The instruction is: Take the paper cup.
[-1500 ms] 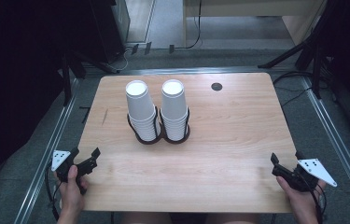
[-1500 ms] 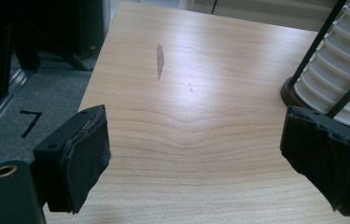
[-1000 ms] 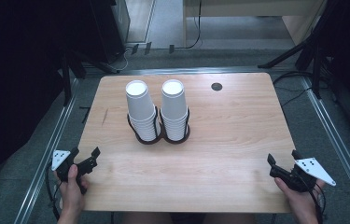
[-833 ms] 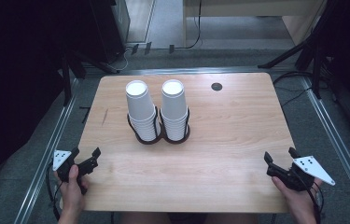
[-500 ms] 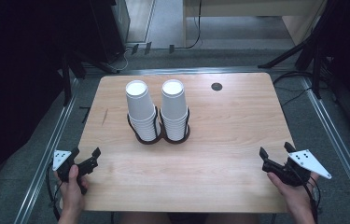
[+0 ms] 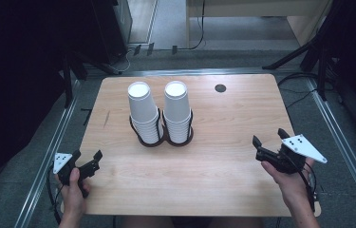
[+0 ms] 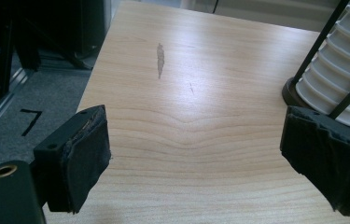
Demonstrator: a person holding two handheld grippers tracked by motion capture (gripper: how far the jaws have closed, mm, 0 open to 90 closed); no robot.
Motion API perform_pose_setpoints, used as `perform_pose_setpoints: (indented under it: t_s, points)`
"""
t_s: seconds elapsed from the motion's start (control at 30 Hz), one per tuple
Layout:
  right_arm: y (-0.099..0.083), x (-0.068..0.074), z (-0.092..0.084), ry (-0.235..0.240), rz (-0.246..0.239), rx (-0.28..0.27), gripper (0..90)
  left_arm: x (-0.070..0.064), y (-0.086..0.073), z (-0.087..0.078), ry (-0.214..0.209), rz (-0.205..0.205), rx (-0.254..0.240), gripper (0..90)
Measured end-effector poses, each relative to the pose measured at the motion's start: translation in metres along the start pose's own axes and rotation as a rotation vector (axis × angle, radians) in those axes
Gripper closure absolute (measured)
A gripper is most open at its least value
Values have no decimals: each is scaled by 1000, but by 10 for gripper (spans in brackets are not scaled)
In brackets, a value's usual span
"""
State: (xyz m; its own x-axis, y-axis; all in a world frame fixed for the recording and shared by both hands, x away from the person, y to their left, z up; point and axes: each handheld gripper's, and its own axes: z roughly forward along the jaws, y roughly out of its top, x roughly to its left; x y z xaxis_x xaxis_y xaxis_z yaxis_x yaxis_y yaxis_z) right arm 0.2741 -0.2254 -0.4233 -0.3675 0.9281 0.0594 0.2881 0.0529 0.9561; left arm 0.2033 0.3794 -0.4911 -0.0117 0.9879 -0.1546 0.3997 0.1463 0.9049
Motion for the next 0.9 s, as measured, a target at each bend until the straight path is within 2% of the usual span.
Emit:
perform_pose_setpoints:
  t_s: [0.4,0.8,0.9]
  points:
    - [23,27,17,64,-32,-7,145,1,0,0,-6,-2,3,83]
    - [33,49,31,100,-32,-4,148,1,0,0,-9,-6,0,83]
    - [36,56,36,112,-45,-4,148,1,0,0,-10,-2,2,83]
